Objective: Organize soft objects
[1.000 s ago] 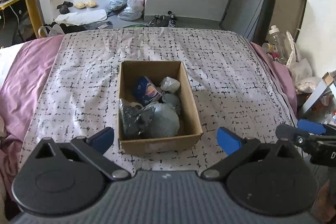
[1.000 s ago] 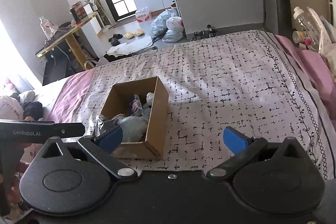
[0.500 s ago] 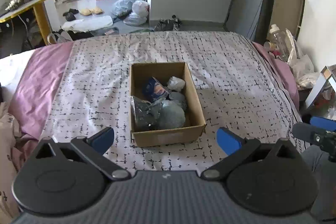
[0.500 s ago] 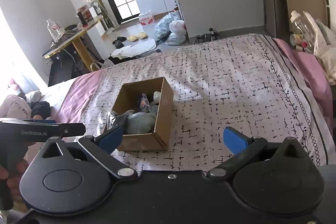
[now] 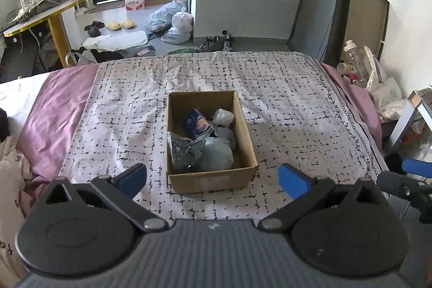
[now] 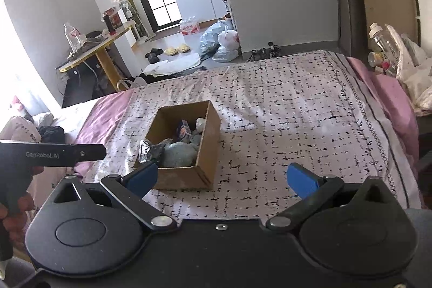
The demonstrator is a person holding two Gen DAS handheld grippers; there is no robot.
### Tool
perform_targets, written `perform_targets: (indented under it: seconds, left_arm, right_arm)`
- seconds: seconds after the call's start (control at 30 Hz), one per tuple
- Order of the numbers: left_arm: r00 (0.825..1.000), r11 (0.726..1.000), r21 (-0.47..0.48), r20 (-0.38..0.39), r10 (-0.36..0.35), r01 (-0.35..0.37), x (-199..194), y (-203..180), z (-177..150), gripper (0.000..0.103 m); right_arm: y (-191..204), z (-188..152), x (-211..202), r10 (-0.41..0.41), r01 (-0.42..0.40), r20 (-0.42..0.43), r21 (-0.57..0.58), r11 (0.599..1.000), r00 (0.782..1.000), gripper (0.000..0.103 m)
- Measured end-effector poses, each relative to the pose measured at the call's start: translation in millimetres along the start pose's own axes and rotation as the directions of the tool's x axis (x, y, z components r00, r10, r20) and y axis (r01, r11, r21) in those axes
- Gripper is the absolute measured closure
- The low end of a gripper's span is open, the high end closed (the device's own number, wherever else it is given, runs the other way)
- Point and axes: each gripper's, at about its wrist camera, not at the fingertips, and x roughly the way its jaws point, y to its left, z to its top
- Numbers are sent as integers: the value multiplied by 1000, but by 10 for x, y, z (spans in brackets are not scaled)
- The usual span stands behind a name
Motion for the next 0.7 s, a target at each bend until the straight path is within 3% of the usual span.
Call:
perform_targets:
  seconds: [0.13, 0.7]
  left_arm:
    - [1000, 1000, 1, 4, -29, 29, -8, -55, -28, 0]
    - [1000, 1000, -9, -1, -16, 16, -3, -8, -64, 0]
  right_arm:
    - [-27, 10, -35, -7, 7, 3, -2, 1000, 1000, 0]
    - [-6, -5, -46, -29, 30, 6, -23, 999, 1000, 0]
